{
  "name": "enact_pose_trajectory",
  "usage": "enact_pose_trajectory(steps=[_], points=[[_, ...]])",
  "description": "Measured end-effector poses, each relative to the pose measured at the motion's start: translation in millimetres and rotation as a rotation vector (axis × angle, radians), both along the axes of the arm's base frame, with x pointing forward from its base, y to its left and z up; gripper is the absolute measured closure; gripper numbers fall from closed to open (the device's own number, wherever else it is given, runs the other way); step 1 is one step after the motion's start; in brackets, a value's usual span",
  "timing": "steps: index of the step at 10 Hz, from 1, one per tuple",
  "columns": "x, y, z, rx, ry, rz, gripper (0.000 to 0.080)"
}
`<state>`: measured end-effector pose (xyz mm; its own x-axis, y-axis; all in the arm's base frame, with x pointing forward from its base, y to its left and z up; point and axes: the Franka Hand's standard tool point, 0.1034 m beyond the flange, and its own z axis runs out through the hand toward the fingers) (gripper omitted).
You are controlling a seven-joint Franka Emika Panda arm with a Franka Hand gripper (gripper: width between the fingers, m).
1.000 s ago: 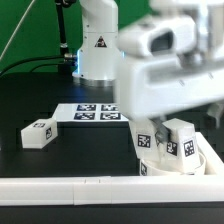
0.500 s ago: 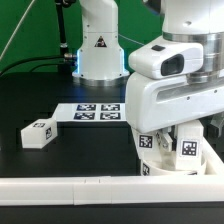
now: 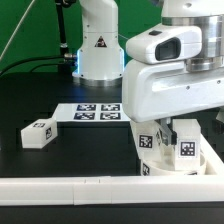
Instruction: Assemble stool
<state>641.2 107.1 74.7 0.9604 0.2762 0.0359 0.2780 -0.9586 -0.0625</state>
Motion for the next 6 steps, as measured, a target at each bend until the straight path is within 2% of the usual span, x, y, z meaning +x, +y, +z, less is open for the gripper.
enact_pose_trajectory(steps=[1, 3, 6], points=[[0.0, -0.1, 0.0, 0.000, 0.001, -0.012, 0.0155], [0.3, -1.1, 0.1, 0.000, 0.001, -0.026, 0.0464], [0.2, -0.8, -0.1, 0.006, 0.018, -0.256, 0.0464]])
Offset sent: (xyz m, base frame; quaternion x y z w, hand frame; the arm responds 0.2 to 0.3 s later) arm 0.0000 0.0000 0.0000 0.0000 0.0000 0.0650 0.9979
